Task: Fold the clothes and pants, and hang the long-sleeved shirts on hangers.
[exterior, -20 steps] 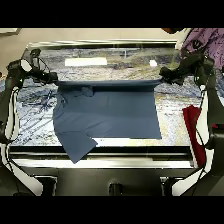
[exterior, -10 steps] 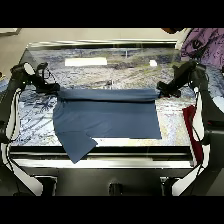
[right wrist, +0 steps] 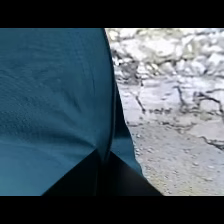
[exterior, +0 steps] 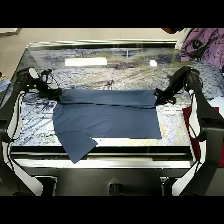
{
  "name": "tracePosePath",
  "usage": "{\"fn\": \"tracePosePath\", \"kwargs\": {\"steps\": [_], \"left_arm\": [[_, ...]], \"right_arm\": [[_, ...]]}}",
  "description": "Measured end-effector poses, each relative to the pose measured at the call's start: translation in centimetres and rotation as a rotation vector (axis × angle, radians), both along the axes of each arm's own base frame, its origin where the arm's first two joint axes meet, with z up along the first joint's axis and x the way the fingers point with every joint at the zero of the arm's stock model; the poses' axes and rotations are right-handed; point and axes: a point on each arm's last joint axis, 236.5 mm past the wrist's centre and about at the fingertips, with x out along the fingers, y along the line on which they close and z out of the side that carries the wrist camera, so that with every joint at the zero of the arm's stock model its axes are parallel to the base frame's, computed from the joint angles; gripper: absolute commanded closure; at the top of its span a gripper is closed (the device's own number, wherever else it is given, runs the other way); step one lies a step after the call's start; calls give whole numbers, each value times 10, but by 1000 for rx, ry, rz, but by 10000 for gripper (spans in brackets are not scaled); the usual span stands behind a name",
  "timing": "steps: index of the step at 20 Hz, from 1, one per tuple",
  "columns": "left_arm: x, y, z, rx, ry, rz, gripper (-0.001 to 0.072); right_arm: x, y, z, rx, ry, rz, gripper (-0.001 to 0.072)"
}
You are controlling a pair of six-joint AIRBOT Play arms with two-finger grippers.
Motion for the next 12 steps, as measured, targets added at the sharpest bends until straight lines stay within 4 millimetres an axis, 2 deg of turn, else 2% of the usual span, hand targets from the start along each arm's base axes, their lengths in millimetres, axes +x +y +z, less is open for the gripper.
{"fn": "tracePosePath", "kwargs": {"steps": [1,3,4,5,7,9,10,12], "left_arm": [[0,0,-1,-2,1,1,615],[2,-2,-2,-10,-7,3,225],[4,-3,-1,-15,-13,5,172],[7,-3,4,-18,-27,11,172],[11,1,23,-25,-63,29,173],[9,16,50,-19,-96,56,174],[4,26,63,-18,-105,74,174],[-18,47,85,-31,-106,121,175]], "right_arm": [[-3,1,-2,5,16,0,574],[-6,2,-6,11,36,0,356],[-8,2,-5,12,43,3,282],[-9,2,-4,12,45,5,201],[-11,-3,7,-11,24,36,192],[-13,-18,25,-67,-17,81,197],[-14,-28,38,-86,-49,89,197],[-21,-46,58,-81,-103,75,198]]}}
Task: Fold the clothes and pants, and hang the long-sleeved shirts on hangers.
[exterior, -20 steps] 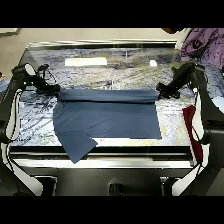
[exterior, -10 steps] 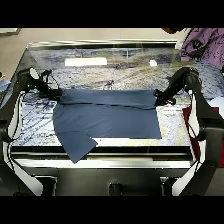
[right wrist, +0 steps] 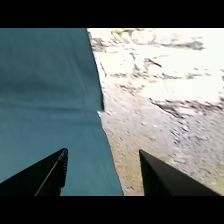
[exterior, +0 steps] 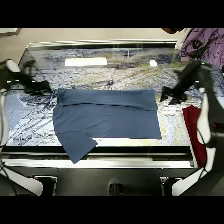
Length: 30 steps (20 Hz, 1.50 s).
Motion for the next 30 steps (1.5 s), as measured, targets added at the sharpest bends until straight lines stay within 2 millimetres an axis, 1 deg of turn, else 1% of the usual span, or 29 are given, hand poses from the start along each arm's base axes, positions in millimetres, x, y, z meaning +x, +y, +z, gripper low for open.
{"fn": "tracePosePath", "kwargs": {"steps": [1,2,3,5,6,7,9,11,13,15,17,20,25,26,27,28,29,30], "left_arm": [[-16,10,6,-20,4,31,174],[-38,17,8,-49,20,59,174],[-61,20,7,-82,35,85,174],[-112,13,-4,-161,71,143,174],[-136,5,-11,-198,88,171,174],[-161,-8,-20,-245,102,200,174],[-203,-35,-36,-323,121,250,174],[-234,-59,-53,-384,127,297,174],[-257,-79,-66,-439,143,333,174],[-271,-94,-78,-488,155,373,175],[-282,-105,-88,-518,168,398,175],[-286,-113,-97,-552,161,436,178],[-280,-131,-102,-615,131,468,188],[-280,-136,-104,-621,134,461,259],[-280,-140,-106,-619,138,454,404],[-281,-143,-110,-609,145,443,651],[-283,-146,-114,-599,153,429,687],[-283,-149,-115,-598,156,422,687]], "right_arm": [[-9,-6,7,38,-15,-14,198],[-19,-10,11,82,-28,-32,198],[-31,-12,14,134,-38,-50,198],[-56,-11,17,235,-67,-91,197],[-67,-8,18,270,-85,-109,197],[-78,-5,17,294,-98,-121,197],[-94,4,15,330,-126,-142,197],[-105,9,14,344,-144,-153,197],[-112,14,14,357,-155,-158,198],[-114,17,16,366,-170,-163,198],[-115,19,17,376,-174,-168,198],[-118,23,19,391,-166,-169,198],[-120,25,20,400,-160,-171,198],[-120,25,20,401,-160,-171,199],[-120,25,20,401,-160,-171,199],[-120,25,20,400,-161,-172,199],[-120,25,19,399,-160,-173,199],[-120,24,18,395,-160,-175,199]]}}
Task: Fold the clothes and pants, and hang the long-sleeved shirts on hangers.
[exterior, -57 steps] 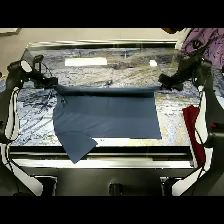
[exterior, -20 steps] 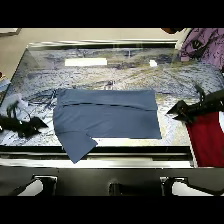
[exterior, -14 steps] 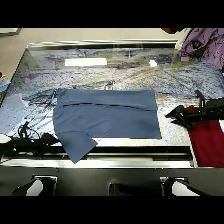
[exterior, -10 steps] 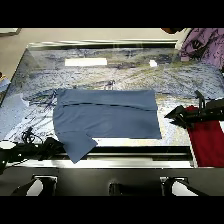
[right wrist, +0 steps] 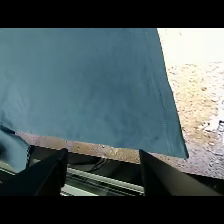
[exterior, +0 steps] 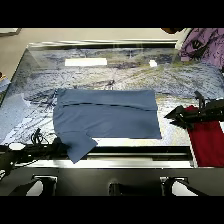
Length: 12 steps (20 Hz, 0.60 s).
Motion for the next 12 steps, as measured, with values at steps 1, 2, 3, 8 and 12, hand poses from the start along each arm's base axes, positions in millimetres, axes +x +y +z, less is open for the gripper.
{"fn": "tracePosePath", "kwargs": {"steps": [1,2,3,8,12], "left_arm": [[1,-2,-1,-3,0,0,687],[1,-4,-1,-6,1,-5,687],[1,-6,-1,-7,0,-8,687],[4,-7,1,-4,-8,-18,687],[4,-8,3,-10,-9,-25,687]], "right_arm": [[-1,-1,-3,-7,6,-5,199],[-4,-3,-8,-19,17,-5,199],[-7,-5,-14,-28,34,-12,199],[-27,-8,-55,-69,100,-47,200],[-37,-9,-80,-90,108,-68,200]]}}
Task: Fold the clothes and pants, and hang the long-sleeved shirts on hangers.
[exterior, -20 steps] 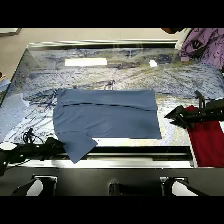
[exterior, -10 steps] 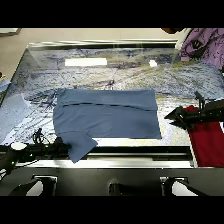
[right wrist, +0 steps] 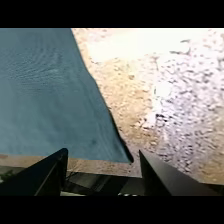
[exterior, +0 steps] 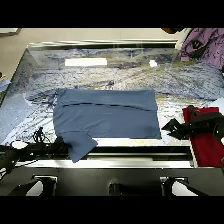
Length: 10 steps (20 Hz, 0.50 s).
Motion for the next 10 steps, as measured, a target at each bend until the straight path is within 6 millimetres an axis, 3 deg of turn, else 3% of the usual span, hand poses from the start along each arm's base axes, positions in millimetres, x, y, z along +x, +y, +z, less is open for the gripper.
{"fn": "tracePosePath", "kwargs": {"steps": [3,8,10], "left_arm": [[0,-1,1,-2,-7,-10,687],[-1,-2,1,-4,-9,-17,687],[-1,-2,1,-4,-10,-19,687]], "right_arm": [[-5,6,-12,22,6,-7,204],[-9,24,-24,115,34,-16,367],[-10,27,-26,136,42,-18,367]]}}
